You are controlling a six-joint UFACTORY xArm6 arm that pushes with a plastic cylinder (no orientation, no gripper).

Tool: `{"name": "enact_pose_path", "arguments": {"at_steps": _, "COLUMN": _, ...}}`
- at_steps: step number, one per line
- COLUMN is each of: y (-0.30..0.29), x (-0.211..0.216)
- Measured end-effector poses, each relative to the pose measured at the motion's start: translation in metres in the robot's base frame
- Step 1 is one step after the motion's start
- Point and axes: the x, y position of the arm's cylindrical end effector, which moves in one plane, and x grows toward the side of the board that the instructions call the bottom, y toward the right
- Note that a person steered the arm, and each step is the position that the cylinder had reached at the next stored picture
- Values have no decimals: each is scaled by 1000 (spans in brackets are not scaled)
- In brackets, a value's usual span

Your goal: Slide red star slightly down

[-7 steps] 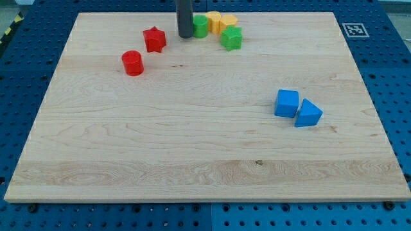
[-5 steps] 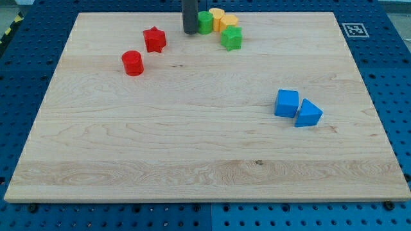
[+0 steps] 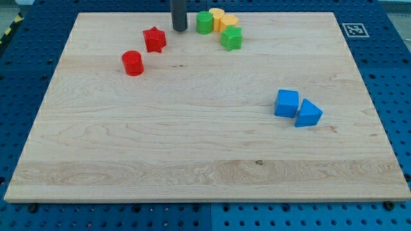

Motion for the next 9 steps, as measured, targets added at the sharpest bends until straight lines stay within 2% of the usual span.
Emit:
{"name": "enact_pose_path", "arguments": {"at_steps": 2, "y": -11, "x": 8}}
{"name": "enact_pose_path", "arguments": {"at_steps": 3, "y": -53, "x": 2}}
{"name": "enact_pose_path", "arguments": {"at_steps": 4, "y": -73, "x": 27}}
{"name": "enact_pose_path", "arguments": {"at_steps": 6, "y": 9, "x": 63}}
{"name": "enact_pose_path", "arguments": {"at_steps": 7, "y": 11, "x": 70}}
{"name": "enact_pose_path", "arguments": {"at_steps": 8, "y": 1, "x": 51}}
{"name": "enact_pose_path", "arguments": {"at_steps": 9, "y": -10, "x": 53}}
